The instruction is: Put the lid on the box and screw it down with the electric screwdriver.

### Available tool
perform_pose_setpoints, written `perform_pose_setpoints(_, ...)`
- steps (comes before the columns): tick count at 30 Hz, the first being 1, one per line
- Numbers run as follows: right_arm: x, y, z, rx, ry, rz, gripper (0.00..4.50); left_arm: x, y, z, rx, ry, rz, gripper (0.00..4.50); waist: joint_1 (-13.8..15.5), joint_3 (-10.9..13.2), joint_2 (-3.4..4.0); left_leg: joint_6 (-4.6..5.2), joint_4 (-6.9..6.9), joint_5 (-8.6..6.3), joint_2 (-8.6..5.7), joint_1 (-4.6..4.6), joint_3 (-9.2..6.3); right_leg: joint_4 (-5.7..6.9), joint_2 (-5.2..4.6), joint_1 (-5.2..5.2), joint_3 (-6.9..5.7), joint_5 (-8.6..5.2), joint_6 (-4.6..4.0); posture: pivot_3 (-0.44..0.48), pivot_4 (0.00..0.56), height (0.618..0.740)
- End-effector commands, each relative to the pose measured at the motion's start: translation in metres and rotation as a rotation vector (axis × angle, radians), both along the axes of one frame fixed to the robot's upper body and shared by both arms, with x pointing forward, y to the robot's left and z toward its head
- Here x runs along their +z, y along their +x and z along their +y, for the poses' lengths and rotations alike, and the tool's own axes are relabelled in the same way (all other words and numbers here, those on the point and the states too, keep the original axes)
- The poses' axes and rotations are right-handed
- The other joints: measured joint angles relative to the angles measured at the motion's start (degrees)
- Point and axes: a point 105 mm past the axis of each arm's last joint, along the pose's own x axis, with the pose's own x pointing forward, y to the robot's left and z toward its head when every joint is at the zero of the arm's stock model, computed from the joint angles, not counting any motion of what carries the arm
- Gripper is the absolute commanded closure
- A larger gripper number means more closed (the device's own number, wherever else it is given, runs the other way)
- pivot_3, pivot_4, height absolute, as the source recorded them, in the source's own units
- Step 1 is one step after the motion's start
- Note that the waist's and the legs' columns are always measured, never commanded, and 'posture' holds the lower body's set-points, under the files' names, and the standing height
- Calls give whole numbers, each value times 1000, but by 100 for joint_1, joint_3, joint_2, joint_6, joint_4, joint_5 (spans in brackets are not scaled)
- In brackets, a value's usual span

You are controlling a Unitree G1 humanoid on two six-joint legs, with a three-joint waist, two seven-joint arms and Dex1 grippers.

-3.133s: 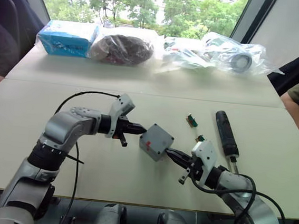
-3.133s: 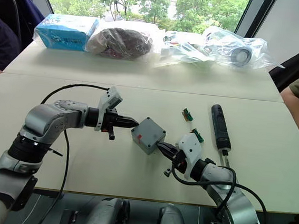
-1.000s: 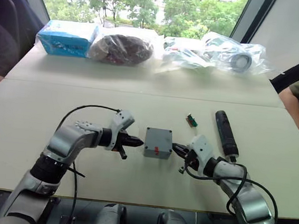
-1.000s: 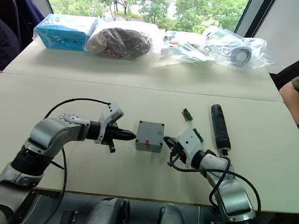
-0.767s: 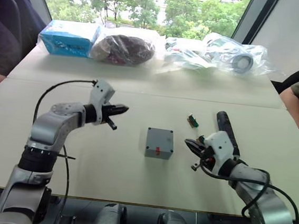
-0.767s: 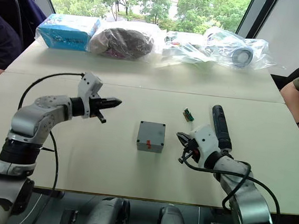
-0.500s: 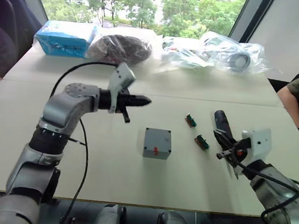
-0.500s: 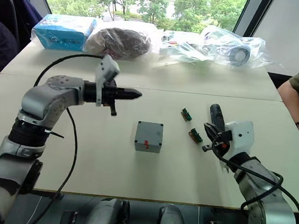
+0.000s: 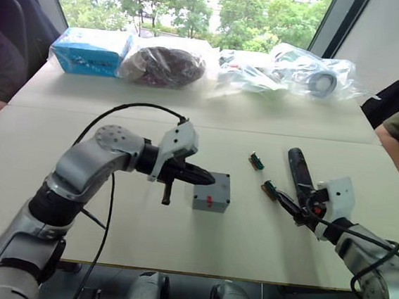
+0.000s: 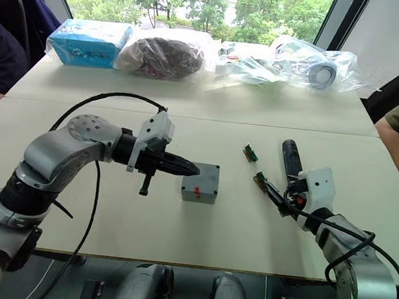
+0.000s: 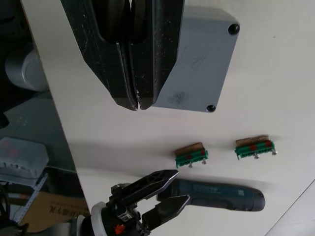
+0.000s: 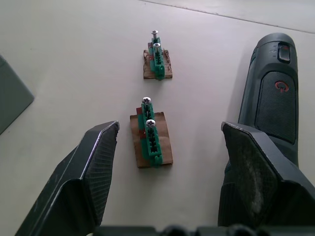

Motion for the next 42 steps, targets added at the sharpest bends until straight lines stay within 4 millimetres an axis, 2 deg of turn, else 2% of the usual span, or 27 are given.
perform_pose_setpoints(1, 5, 8, 4, 30, -26, -30, 1780, 3, -5, -1, -8, 5, -48, 4500, -7, 0, 0, 0, 0, 0, 0, 0, 1, 0, 0, 0, 1, 0, 0, 0, 150, 740)
perform_pose_setpoints(5, 0, 12, 4, 43, -25, -4, 3418, 1, -6, 0, 9, -1, -52, 4500, -2, 0, 0, 0, 0, 0, 1, 0, 0, 1, 1, -3, 0, 0, 0, 0, 150, 740)
perform_pose_setpoints(24, -1, 21, 11, 83, -28, -17, 3418, -5, -4, 0, 52, -3, -44, 4500, -3, 0, 0, 0, 0, 0, 1, 0, 0, 1, 1, -1, 0, 0, 1, 0, 150, 740)
perform_pose_setpoints(28, -3, 21, 12, 85, -36, -14, 4473, -5, -4, 0, 53, -3, -45, 4500, -4, 0, 0, 0, 0, 0, 1, 0, 0, 1, 1, -1, 0, 0, 1, 0, 150, 740)
perform_pose_setpoints(37, 4, 18, 14, 94, -27, -42, 4473, -6, -2, 2, 69, -16, -30, 4500, -3, 0, 0, 0, 0, 0, 1, 0, 0, 1, 1, -1, 0, 0, 1, 0, 150, 740)
perform_pose_setpoints(42, 25, 17, 16, 107, -27, -122, 4473, -1, 9, 9, 128, -74, -3, 4500, -2, 0, 0, 0, 0, 0, 1, 0, 0, 1, 1, 0, 0, 1, 1, 0, 150, 740)
